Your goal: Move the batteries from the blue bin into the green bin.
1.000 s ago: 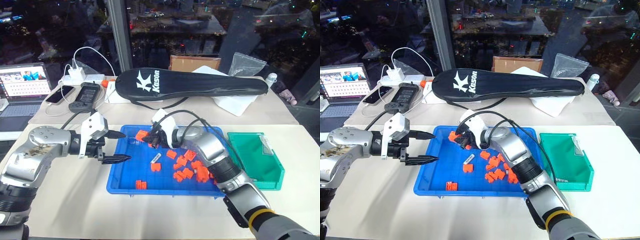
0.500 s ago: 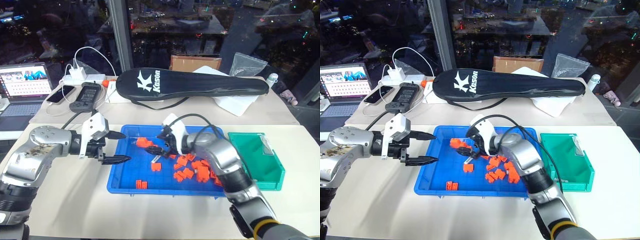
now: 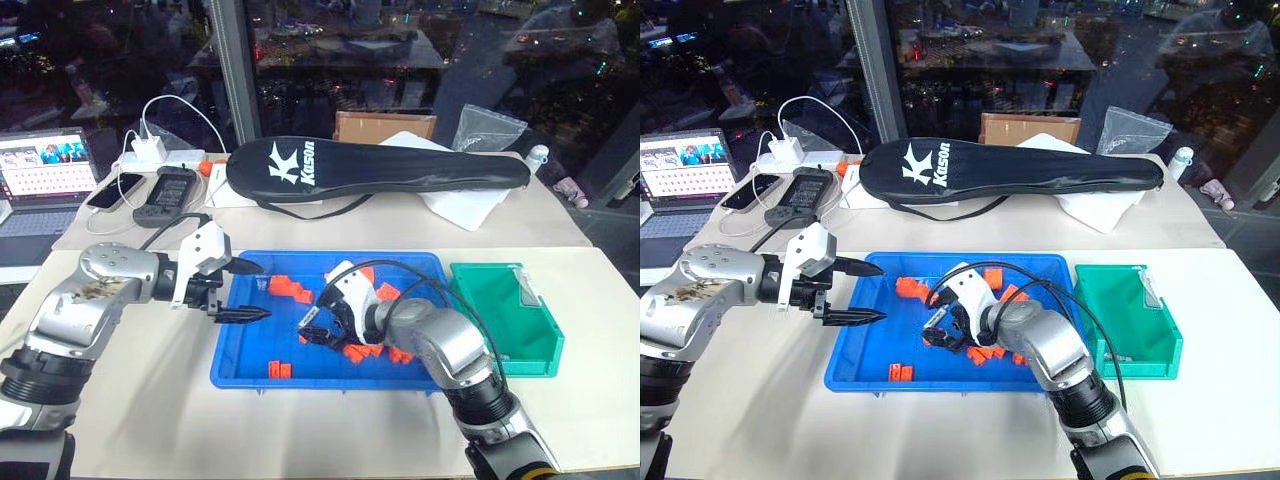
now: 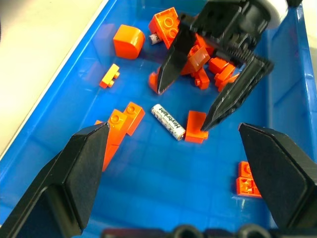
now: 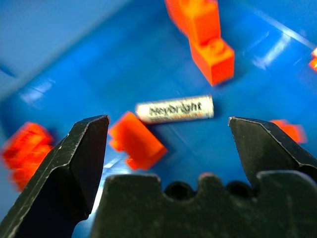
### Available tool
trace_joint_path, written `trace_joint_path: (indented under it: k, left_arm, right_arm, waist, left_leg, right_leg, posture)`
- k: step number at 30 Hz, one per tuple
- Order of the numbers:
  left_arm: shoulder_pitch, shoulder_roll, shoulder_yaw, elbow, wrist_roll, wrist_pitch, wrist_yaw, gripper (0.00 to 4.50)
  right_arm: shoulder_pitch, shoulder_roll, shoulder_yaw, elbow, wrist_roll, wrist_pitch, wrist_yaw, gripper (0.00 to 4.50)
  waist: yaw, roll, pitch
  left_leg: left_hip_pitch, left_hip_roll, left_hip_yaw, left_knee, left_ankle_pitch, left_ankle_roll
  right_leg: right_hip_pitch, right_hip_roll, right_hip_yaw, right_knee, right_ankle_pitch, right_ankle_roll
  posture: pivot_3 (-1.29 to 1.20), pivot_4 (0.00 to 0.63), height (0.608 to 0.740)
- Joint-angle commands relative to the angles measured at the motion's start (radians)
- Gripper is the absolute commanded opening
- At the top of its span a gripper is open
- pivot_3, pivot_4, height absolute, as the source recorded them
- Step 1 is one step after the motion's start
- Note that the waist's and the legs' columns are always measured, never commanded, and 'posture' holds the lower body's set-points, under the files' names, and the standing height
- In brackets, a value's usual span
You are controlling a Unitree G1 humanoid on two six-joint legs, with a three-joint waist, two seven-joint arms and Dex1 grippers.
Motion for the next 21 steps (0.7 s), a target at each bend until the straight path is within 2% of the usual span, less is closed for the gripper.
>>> trace_joint_path:
  k: [1,9,14,19,21]
  left_arm:
    - [-0.003,0.014,0.016,-0.02,0.0,-0.005,-0.006,4.5]
    - [0.009,0.014,0.029,-0.041,-0.004,0.011,0.005,4.5]
    - [0.015,0.019,0.037,-0.048,-0.004,0.015,0.009,4.5]
    - [0.018,0.019,0.04,-0.053,-0.007,0.02,0.01,4.5]
    - [0.017,0.017,0.041,-0.054,-0.009,0.021,0.009,4.5]
  right_arm:
    - [-0.04,0.005,0.032,0.01,-0.02,-0.04,-0.009,4.46]
    - [-0.062,-0.012,0.118,0.108,-0.065,-0.124,0.018,4.46]
    - [-0.054,-0.018,0.124,0.132,-0.066,-0.14,0.031,4.46]
    - [-0.044,-0.025,0.112,0.114,-0.062,-0.135,0.037,3.13]
    - [-0.044,-0.033,0.103,0.1,-0.064,-0.142,0.035,2.48]
  waist:
    - [0.001,0.0,0.0]
    - [0.0,0.0,0.0]
    - [0.002,0.0,0.0]
    - [0.001,0.0,-0.001]
    - [0.001,0.0,-0.001]
  left_leg:
    - [0.0,0.0,0.0,0.0,0.0,0.0]
    - [0.001,0.0,0.0,0.0,0.0,0.0]
    - [0.001,0.0,0.0,0.0,0.0,0.0]
    - [0.001,0.0,-0.001,0.0,0.0,0.0]
    - [0.001,0.0,-0.001,0.0,0.0,0.0]
  right_leg:
    - [0.0,0.0,0.0,0.0,0.0,0.0]
    - [0.0,0.0,0.0,0.0,0.0,0.0]
    - [0.001,0.0,0.0,0.0,0.0,0.0]
    - [0.0,0.0,0.0,0.0,0.0,0.0]
    - [0.001,0.0,0.0,0.0,0.0,0.0]
  posture:
    - [0.0,0.15,0.731]
    - [0.0,0.15,0.731]
    - [0.0,0.15,0.731]
    - [0.0,0.15,0.731]
    - [0.0,0.15,0.731]
